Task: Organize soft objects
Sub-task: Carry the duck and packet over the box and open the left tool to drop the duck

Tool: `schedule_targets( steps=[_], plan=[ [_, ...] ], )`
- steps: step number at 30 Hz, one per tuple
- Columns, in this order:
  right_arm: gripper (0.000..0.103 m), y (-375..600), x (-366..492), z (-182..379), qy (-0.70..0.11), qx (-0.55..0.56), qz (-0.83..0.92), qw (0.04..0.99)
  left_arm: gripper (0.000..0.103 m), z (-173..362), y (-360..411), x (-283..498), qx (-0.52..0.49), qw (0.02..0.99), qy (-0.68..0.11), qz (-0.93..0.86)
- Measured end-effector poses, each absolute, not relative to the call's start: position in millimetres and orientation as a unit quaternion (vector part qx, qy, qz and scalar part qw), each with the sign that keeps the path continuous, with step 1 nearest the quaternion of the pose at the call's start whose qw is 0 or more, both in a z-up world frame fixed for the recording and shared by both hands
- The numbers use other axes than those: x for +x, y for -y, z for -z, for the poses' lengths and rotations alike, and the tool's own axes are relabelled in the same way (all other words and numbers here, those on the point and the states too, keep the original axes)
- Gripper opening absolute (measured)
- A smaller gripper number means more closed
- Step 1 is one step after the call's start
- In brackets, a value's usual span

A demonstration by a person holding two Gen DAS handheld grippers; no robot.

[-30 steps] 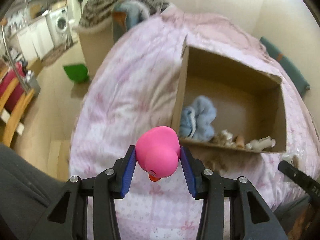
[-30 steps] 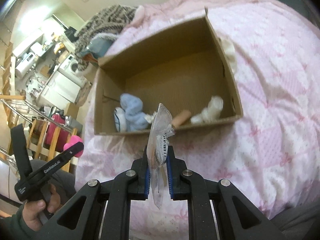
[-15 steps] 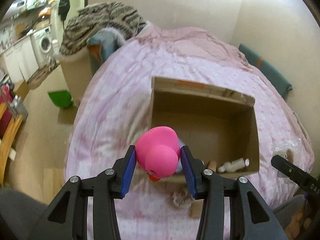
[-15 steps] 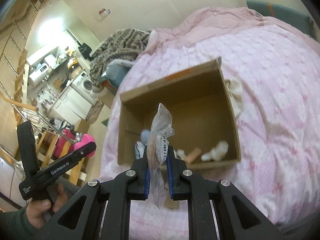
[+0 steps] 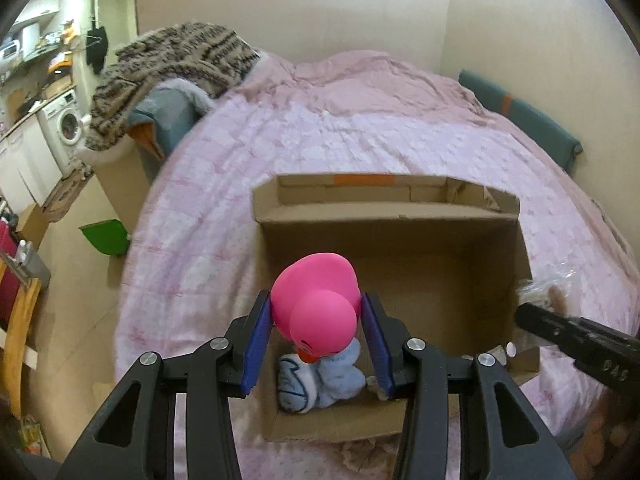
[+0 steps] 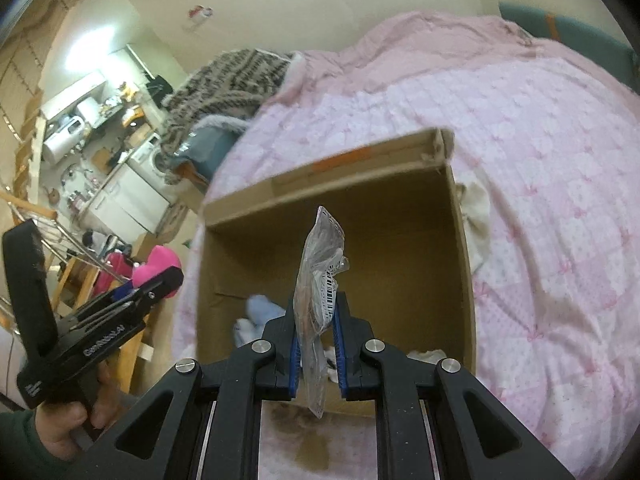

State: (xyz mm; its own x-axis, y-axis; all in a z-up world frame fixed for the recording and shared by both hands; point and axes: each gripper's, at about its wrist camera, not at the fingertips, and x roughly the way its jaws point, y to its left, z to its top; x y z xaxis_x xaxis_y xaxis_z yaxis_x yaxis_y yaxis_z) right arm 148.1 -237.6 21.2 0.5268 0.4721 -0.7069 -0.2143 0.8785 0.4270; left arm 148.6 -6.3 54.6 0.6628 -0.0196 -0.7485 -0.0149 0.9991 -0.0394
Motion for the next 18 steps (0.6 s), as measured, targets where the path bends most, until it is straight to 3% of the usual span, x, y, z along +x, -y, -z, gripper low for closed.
schedule_targets(
  steps=[11, 18],
  plan=[
    [0.016, 228, 158, 20, -0.491, 0.14, -0.192, 0.838, 0.041, 5, 29, 165, 0.002, 0.896, -0.442, 0.027],
    [0.016, 220, 157, 33, -0.515, 0.126, -0.182, 0.828, 0.041, 16, 26, 166, 0.0, 0.89, -0.456, 0.021]
  ],
)
